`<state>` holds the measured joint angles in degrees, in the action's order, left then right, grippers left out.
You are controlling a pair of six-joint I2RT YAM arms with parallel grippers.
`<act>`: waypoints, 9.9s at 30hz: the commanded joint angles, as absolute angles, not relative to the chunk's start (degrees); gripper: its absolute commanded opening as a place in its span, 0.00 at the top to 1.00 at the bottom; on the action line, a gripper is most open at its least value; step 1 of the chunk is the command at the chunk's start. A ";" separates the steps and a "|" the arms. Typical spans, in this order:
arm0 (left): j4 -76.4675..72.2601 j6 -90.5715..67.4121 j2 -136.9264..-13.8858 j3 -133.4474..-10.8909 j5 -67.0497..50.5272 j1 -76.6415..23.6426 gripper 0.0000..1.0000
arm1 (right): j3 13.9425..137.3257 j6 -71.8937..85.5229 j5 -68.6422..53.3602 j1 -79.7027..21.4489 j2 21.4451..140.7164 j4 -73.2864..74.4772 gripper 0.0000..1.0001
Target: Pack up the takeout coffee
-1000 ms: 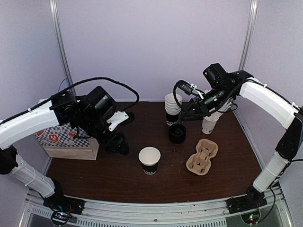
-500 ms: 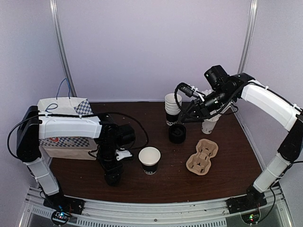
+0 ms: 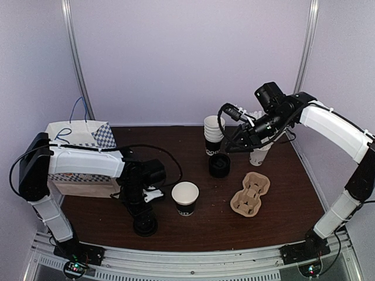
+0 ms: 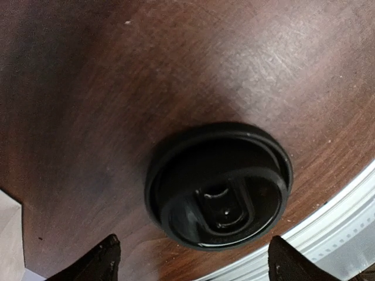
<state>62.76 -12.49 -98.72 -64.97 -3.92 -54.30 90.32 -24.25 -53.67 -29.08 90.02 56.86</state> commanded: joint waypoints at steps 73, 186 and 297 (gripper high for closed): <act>59.94 -2.36 -96.94 -94.59 -3.35 -60.64 0.29 | 69.11 -33.31 -45.91 -21.27 80.18 42.62 0.55; 55.93 0.18 -110.91 -93.26 -6.63 -58.36 0.29 | 58.95 27.51 -59.70 -24.00 94.78 2.22 0.59; 31.40 -23.78 -83.41 -63.75 -0.89 -57.09 0.19 | 63.70 30.91 -71.03 -42.60 109.54 5.54 0.75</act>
